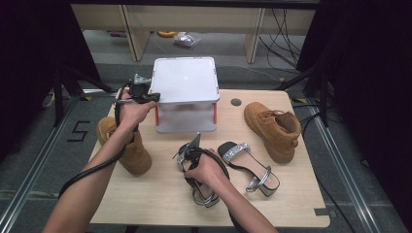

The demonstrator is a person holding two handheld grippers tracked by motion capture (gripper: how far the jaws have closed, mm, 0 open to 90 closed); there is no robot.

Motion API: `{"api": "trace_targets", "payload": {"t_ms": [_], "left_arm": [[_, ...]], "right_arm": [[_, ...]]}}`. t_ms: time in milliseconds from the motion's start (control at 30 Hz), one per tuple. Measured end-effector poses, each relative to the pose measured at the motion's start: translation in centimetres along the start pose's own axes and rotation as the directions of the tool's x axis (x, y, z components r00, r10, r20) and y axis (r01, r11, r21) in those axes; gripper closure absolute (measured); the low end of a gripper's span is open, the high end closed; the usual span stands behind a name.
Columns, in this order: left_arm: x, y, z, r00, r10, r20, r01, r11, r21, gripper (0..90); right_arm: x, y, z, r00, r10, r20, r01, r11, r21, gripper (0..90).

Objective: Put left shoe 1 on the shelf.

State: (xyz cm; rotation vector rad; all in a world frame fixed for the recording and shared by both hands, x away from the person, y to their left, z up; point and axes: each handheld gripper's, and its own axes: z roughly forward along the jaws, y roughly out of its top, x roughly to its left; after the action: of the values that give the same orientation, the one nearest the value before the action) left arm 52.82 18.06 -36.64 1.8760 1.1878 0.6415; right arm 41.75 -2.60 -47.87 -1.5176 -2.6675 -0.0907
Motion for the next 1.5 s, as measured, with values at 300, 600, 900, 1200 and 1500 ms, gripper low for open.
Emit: {"api": "trace_targets", "payload": {"t_ms": [300,600,900,1200,1500], "left_arm": [[0.0,0.0,0.1,0.9999,-0.013,0.005,0.013,0.9999,-0.011,89.7],[0.1,0.0,0.0,1.0000,-0.005,0.007,0.005,1.0000,-0.001,89.6],[0.2,-0.1,0.0,0.9999,-0.007,0.012,0.007,1.0000,-0.005,89.7],[0.2,0.0,0.1,0.9998,-0.008,0.017,0.008,0.9999,-0.006,89.7],[0.1,0.0,0.0,0.9999,-0.003,0.012,0.004,1.0000,-0.001,89.7]], "right_arm": [[-0.2,0.1,-0.7,0.9974,0.027,-0.067,-0.032,0.997,-0.075,43.5],[-0.6,1.9,-2.3,0.9973,0.032,-0.067,-0.043,0.983,-0.177,43.5],[-1.0,5.3,-2.7,0.9969,0.037,-0.069,-0.056,0.956,-0.288,43.5],[-0.4,8.2,-2.6,0.9902,0.057,-0.128,-0.092,0.955,-0.283,43.5],[-0.4,9.3,-1.8,0.9935,0.099,-0.057,-0.111,0.955,-0.276,43.4]]}}
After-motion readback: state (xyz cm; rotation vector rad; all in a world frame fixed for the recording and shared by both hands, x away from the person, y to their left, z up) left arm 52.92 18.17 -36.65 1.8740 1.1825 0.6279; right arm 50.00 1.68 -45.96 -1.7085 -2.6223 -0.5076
